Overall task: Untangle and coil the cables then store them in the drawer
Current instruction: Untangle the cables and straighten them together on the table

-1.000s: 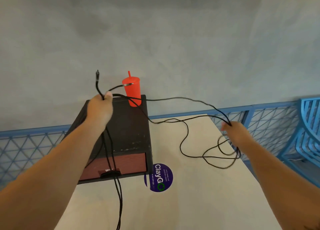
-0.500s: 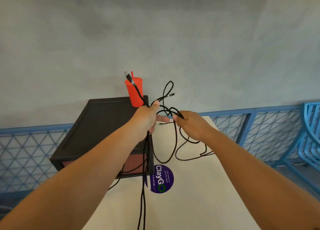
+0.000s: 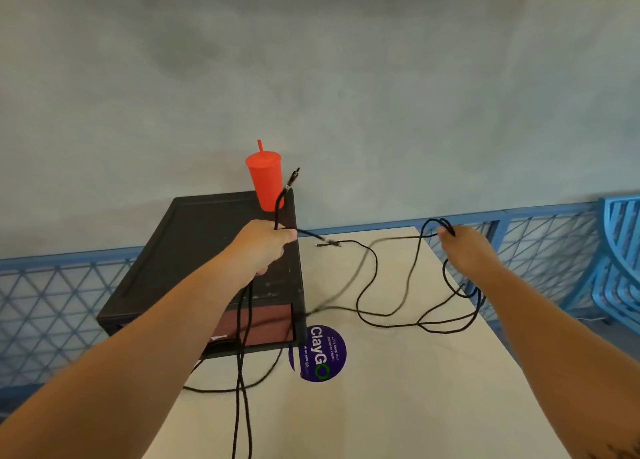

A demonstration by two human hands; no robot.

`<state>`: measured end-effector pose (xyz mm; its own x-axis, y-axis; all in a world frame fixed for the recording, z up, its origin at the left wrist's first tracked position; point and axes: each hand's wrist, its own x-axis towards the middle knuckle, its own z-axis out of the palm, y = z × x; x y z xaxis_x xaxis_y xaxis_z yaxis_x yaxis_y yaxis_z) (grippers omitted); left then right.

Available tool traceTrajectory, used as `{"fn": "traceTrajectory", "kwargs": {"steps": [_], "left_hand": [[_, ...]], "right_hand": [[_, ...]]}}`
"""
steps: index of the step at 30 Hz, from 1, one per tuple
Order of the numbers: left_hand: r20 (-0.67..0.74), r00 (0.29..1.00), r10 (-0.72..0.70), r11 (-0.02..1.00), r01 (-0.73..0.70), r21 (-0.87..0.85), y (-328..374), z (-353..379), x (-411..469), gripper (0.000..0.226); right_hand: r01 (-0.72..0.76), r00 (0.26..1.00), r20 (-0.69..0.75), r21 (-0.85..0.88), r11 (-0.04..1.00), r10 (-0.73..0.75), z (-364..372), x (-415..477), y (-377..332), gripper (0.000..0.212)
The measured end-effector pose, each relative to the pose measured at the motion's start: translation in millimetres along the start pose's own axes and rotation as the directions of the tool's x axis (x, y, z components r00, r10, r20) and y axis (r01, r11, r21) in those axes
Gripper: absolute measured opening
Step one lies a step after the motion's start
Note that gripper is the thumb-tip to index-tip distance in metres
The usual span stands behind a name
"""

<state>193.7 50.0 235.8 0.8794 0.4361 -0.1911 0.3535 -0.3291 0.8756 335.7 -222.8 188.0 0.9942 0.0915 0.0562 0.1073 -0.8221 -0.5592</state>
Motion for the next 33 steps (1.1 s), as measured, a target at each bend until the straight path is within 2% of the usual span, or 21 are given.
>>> {"fn": "traceTrajectory", "kwargs": {"steps": [3,5,9,12,15,17,20,23,25,28,30,33], "left_hand": [[0.013,1.000,-0.005,0.993,0.007,-0.120,4.2,12.7,0.3,0.018],[0.040,0.999,-0.005,0.976,0.013,-0.218,3.7,24.3,1.1,0.022],[0.083,0.994,0.075,0.973,-0.055,-0.224,3.0,57.5,-1.7,0.026],[0.072,0.972,0.225,0.954,-0.204,-0.220,7.2,79.0,-8.1,0.019],[0.067,0.907,0.417,0.905,-0.406,-0.129,8.9,88.9,-13.1,0.014],[0.112,0.862,0.495,0.865,-0.501,0.028,6.4,89.6,-13.2,0.021],[0.233,0.848,0.475,0.815,-0.524,0.245,5.1,87.8,-13.0,0.018],[0.266,0.858,0.440,0.777,-0.512,0.365,10.7,82.0,-8.9,0.025],[0.210,0.869,0.447,0.773,-0.494,0.398,17.8,72.2,-5.1,0.033],[0.066,0.903,0.424,0.814,-0.412,0.410,28.9,51.5,-3.2,0.039],[-0.052,0.918,0.394,0.860,-0.348,0.372,34.1,34.9,-1.4,0.036],[-0.268,0.903,0.337,0.930,-0.274,0.245,37.2,4.4,10.3,0.037]], "right_hand": [[0.118,0.992,0.041,-0.023,0.993,-0.117,1.0,-10.4,-8.2,0.043],[0.242,0.964,0.128,-0.042,0.969,-0.235,2.1,-22.0,-21.4,0.036],[0.470,0.844,0.328,-0.075,0.879,-0.424,10.1,-51.3,-57.6,0.024],[0.567,0.772,0.386,-0.059,0.821,-0.505,15.0,-68.5,-77.4,0.020],[0.496,0.799,0.351,0.075,0.865,-0.488,12.0,-69.9,-79.6,0.017],[0.521,0.789,0.334,0.081,0.850,-0.516,8.2,-67.6,-76.2,0.015],[0.598,0.750,0.341,0.018,0.801,-0.567,8.8,-63.1,-69.5,0.016],[0.543,0.775,0.297,0.138,0.828,-0.558,10.4,-55.2,-63.3,0.029],[0.482,0.830,0.230,0.165,0.861,-0.509,5.7,-45.6,-60.3,0.030],[0.375,0.917,0.110,0.091,0.923,-0.384,-5.2,-27.5,-48.3,0.021],[0.338,0.940,0.024,0.065,0.939,-0.340,-9.9,-14.6,-33.5,0.023],[0.239,0.970,-0.057,0.059,0.969,-0.236,-16.4,-0.9,-7.6,0.032]]}}
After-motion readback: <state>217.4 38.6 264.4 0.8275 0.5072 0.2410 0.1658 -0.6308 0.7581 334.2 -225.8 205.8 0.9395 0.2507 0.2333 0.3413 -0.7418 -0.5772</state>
